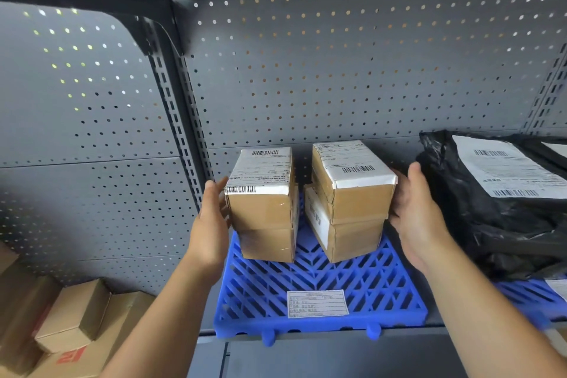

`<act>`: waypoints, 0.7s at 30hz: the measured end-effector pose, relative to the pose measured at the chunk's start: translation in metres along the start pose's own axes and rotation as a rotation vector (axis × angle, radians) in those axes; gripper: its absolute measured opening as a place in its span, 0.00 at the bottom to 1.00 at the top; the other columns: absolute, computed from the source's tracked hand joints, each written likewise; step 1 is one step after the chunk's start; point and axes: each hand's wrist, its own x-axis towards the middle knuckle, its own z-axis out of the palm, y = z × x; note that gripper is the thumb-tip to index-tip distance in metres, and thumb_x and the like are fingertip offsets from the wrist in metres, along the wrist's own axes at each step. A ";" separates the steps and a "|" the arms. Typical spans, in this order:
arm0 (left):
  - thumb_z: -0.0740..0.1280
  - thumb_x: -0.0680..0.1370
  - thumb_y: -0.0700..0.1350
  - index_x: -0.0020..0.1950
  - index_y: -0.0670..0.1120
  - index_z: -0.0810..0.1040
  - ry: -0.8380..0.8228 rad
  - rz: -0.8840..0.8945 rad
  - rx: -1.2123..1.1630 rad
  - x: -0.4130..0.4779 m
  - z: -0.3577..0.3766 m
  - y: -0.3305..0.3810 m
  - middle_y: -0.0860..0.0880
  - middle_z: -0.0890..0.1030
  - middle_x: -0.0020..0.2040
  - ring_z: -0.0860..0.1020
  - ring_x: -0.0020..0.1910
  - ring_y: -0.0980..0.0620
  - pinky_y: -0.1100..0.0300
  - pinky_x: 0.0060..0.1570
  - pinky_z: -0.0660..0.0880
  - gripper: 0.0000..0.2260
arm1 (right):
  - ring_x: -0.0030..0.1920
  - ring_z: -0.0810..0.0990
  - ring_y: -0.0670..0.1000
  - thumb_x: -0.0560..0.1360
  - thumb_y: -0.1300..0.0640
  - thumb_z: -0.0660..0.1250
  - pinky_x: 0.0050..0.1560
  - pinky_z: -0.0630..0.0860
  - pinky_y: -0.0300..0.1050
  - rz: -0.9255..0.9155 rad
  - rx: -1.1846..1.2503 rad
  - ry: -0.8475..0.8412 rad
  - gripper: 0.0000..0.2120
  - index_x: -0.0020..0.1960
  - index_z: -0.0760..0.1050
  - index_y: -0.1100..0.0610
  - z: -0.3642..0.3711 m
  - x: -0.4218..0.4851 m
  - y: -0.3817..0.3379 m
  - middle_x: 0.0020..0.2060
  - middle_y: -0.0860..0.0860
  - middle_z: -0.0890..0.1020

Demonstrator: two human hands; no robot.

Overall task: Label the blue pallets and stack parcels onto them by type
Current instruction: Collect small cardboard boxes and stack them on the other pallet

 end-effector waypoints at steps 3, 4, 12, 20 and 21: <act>0.43 0.86 0.62 0.73 0.53 0.74 -0.103 -0.085 -0.087 0.004 -0.002 -0.011 0.53 0.82 0.66 0.78 0.67 0.55 0.50 0.72 0.68 0.28 | 0.60 0.80 0.39 0.80 0.29 0.44 0.62 0.72 0.44 0.080 0.083 -0.085 0.28 0.62 0.77 0.38 -0.001 0.003 0.008 0.59 0.40 0.84; 0.43 0.85 0.62 0.74 0.53 0.74 -0.129 -0.103 -0.115 0.005 -0.003 -0.013 0.52 0.82 0.66 0.78 0.67 0.53 0.48 0.73 0.67 0.28 | 0.62 0.79 0.40 0.80 0.29 0.43 0.63 0.71 0.45 0.097 0.108 -0.116 0.28 0.63 0.77 0.38 -0.001 0.003 0.010 0.61 0.41 0.84; 0.44 0.86 0.60 0.72 0.58 0.76 -0.273 -0.114 -0.197 0.012 -0.002 -0.021 0.50 0.80 0.70 0.77 0.70 0.51 0.41 0.72 0.66 0.25 | 0.63 0.82 0.47 0.80 0.29 0.44 0.65 0.70 0.53 0.142 0.233 -0.228 0.32 0.63 0.81 0.42 0.000 0.000 0.016 0.63 0.50 0.83; 0.44 0.88 0.56 0.71 0.55 0.78 -0.335 -0.105 -0.187 0.006 0.013 -0.028 0.49 0.80 0.70 0.76 0.71 0.51 0.42 0.74 0.64 0.25 | 0.67 0.78 0.47 0.82 0.32 0.43 0.66 0.70 0.53 0.129 0.235 -0.248 0.31 0.71 0.75 0.44 0.006 -0.010 0.029 0.66 0.48 0.82; 0.44 0.88 0.55 0.71 0.54 0.77 -0.336 -0.107 -0.187 0.005 0.015 -0.028 0.49 0.80 0.69 0.76 0.70 0.51 0.42 0.74 0.64 0.25 | 0.67 0.79 0.47 0.82 0.32 0.44 0.65 0.70 0.53 0.128 0.232 -0.249 0.31 0.71 0.75 0.44 0.007 -0.011 0.030 0.66 0.48 0.82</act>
